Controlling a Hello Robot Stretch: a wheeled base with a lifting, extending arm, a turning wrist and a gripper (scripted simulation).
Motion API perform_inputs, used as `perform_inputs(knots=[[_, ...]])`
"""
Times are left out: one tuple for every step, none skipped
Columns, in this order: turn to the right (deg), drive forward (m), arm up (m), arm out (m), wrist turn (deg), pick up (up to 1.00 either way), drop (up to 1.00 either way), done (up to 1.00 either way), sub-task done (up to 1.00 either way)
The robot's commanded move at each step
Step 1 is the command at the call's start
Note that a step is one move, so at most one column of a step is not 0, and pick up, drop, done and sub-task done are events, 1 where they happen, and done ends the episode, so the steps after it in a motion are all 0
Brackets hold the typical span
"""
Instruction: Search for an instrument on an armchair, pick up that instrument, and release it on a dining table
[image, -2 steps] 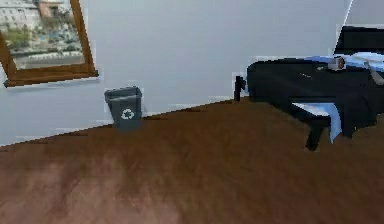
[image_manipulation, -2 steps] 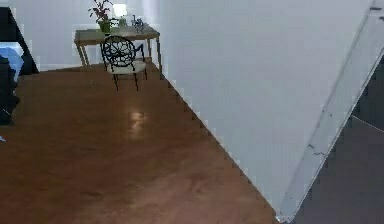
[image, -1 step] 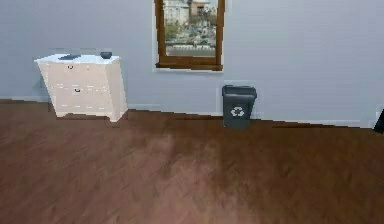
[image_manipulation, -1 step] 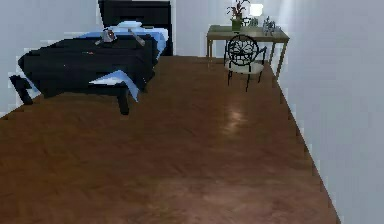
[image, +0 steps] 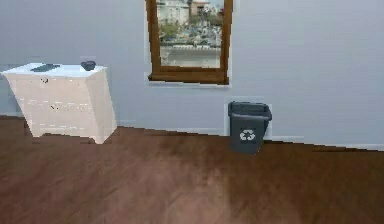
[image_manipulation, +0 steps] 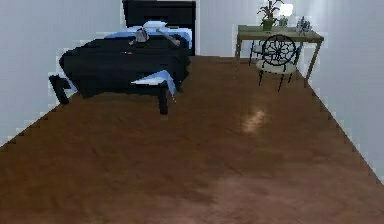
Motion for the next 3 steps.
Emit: perform_inputs(knots=[[-45.0,0.00,0.00,0.00,0.0,0.00,0.00,0.00,0.00],[-30.0,0.00,0.00,0.00,0.0,0.00,0.00,0.00,0.00],[0.0,0.80,0.00,0.00,0.0,0.00,0.00,0.00,0.00]])
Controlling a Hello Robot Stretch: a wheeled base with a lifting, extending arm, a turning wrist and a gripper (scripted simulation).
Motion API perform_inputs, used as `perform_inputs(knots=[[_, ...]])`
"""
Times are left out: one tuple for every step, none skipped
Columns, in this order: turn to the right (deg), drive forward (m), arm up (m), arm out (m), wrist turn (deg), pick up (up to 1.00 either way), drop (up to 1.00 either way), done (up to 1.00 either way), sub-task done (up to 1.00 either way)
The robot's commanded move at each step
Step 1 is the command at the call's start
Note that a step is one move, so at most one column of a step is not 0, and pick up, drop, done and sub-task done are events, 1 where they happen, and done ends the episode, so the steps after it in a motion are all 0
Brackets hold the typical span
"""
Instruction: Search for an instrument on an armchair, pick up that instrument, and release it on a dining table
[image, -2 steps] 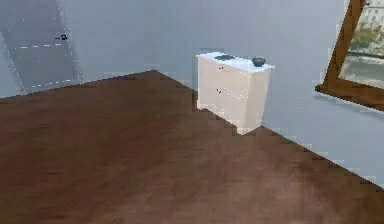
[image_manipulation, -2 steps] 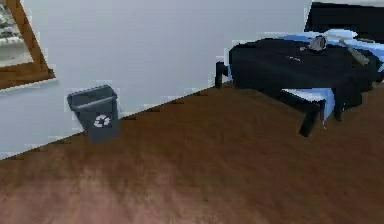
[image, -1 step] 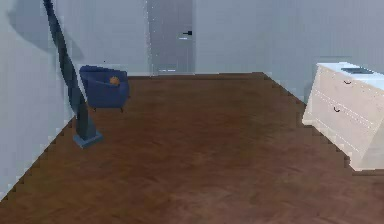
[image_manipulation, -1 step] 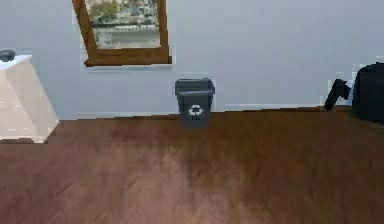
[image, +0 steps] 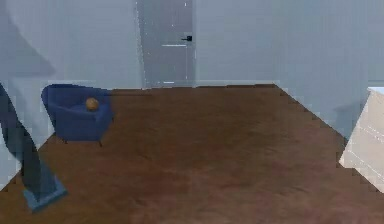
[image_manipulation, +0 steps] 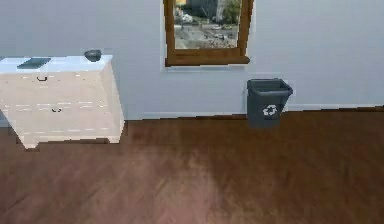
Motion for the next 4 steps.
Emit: perform_inputs(knots=[[-36.0,0.00,0.00,0.00,0.0,0.00,0.00,0.00,0.00],[0.0,0.05,0.00,0.00,0.0,0.00,0.00,0.00,0.00],[21.0,0.00,0.00,0.00,0.0,0.00,0.00,0.00,0.00],[0.0,1.00,0.00,0.00,0.0,0.00,0.00,0.00,0.00]])
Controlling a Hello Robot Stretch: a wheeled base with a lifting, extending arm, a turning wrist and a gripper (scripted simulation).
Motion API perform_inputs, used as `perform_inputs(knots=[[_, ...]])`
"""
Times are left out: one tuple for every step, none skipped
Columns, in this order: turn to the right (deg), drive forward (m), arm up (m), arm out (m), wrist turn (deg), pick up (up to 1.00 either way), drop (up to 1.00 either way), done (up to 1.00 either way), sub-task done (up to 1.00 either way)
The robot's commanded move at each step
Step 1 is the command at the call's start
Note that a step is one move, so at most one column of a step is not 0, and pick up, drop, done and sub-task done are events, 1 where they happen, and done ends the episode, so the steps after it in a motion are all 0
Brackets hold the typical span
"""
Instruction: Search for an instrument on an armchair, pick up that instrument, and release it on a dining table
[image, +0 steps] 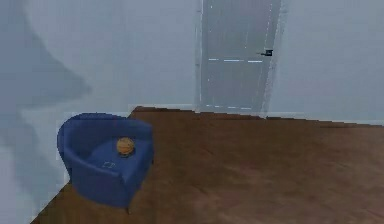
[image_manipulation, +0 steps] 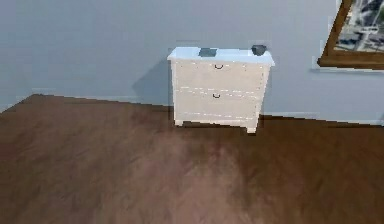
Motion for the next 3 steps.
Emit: perform_inputs(knots=[[3.0,0.00,0.00,0.00,0.0,0.00,0.00,0.00,0.00],[0.0,0.30,0.00,0.00,0.0,0.00,0.00,0.00,0.00],[6.0,0.00,0.00,0.00,0.0,0.00,0.00,0.00,0.00]])
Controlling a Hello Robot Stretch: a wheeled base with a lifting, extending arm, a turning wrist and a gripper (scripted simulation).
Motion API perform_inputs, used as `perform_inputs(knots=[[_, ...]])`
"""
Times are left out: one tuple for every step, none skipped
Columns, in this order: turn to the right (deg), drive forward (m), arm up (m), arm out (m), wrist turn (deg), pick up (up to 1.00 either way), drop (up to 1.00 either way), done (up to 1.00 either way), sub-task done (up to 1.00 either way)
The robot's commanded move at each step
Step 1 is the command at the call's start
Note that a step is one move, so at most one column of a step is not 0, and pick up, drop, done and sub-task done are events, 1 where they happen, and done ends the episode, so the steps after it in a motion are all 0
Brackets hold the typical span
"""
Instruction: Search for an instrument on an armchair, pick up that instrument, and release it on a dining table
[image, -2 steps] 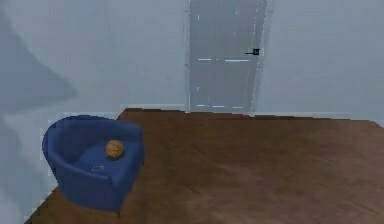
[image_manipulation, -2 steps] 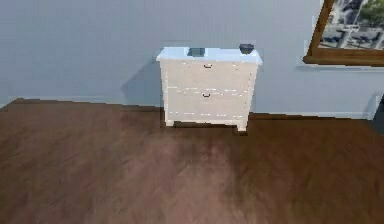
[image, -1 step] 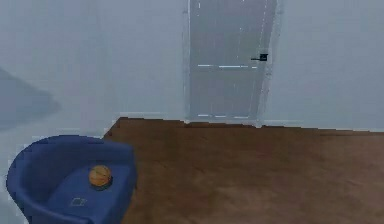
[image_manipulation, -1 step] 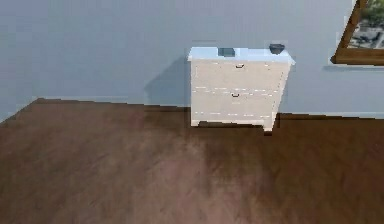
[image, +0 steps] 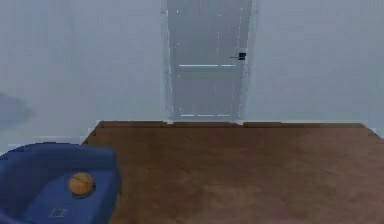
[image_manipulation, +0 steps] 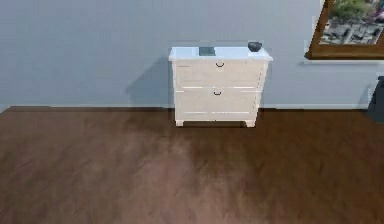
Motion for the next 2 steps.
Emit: perform_inputs(knots=[[0.0,0.45,0.00,0.00,0.0,0.00,0.00,0.00,0.00],[-45.0,0.00,0.00,0.00,0.0,0.00,0.00,0.00,0.00]])
